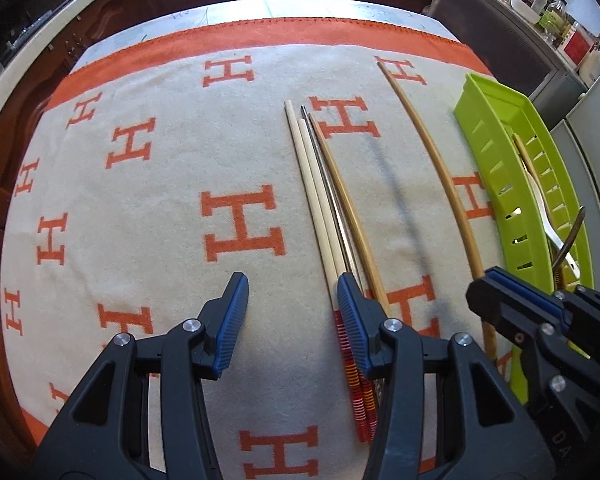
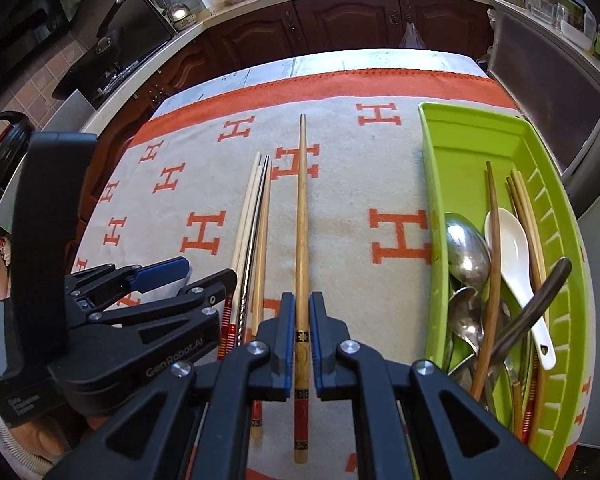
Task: Organize utensils
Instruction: 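Grasp a red-banded chopstick with the right gripper while the left gripper grasps another, then carry both chopsticks into the green tray and open both grippers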
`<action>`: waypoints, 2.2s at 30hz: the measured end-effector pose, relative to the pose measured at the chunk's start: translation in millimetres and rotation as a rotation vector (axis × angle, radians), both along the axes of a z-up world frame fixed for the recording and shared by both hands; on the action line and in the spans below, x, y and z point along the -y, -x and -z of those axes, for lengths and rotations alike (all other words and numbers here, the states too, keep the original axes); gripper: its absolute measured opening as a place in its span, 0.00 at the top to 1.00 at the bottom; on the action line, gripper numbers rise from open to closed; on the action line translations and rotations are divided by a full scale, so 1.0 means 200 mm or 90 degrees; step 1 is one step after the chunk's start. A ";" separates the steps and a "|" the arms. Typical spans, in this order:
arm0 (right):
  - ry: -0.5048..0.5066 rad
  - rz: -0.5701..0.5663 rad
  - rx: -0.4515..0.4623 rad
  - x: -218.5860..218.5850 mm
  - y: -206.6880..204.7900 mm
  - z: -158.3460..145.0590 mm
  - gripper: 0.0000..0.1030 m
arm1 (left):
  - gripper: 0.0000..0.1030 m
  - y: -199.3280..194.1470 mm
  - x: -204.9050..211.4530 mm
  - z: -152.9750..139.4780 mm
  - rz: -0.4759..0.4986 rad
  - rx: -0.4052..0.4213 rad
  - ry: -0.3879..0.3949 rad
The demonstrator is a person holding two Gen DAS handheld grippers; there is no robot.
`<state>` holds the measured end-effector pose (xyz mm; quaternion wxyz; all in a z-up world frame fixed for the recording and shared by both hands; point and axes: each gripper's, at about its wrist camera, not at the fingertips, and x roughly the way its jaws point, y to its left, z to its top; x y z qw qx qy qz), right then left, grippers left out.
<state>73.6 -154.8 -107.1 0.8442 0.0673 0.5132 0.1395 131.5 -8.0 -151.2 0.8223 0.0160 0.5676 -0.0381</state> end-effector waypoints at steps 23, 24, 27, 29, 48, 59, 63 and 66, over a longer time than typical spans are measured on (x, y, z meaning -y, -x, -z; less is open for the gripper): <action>-0.077 0.056 0.050 0.31 0.15 -0.12 0.94 | 0.97 0.09 0.04 -0.10 -0.006 0.017 0.031; -0.084 0.062 0.052 0.34 0.16 -0.14 0.94 | 0.97 0.11 0.05 -0.15 -0.001 0.027 0.037; -0.088 0.083 0.061 0.42 0.20 -0.17 0.94 | 0.97 0.15 0.09 -0.27 0.012 0.043 0.063; -0.088 0.102 0.067 0.49 0.22 -0.19 0.94 | 0.97 0.17 0.13 -0.34 0.020 0.046 0.089; -0.018 0.177 0.025 0.80 0.22 -0.07 0.93 | 0.97 0.14 0.78 -0.50 0.142 0.008 0.174; -0.094 0.213 0.029 0.90 0.24 -0.06 0.79 | 0.97 0.05 0.87 -0.33 0.127 -0.059 0.186; -0.100 0.218 0.026 0.91 0.26 -0.06 0.79 | 0.97 0.02 0.89 -0.26 0.116 -0.090 0.183; -0.105 0.218 0.026 0.92 0.27 -0.06 0.79 | 0.96 0.03 0.90 -0.25 0.115 -0.091 0.170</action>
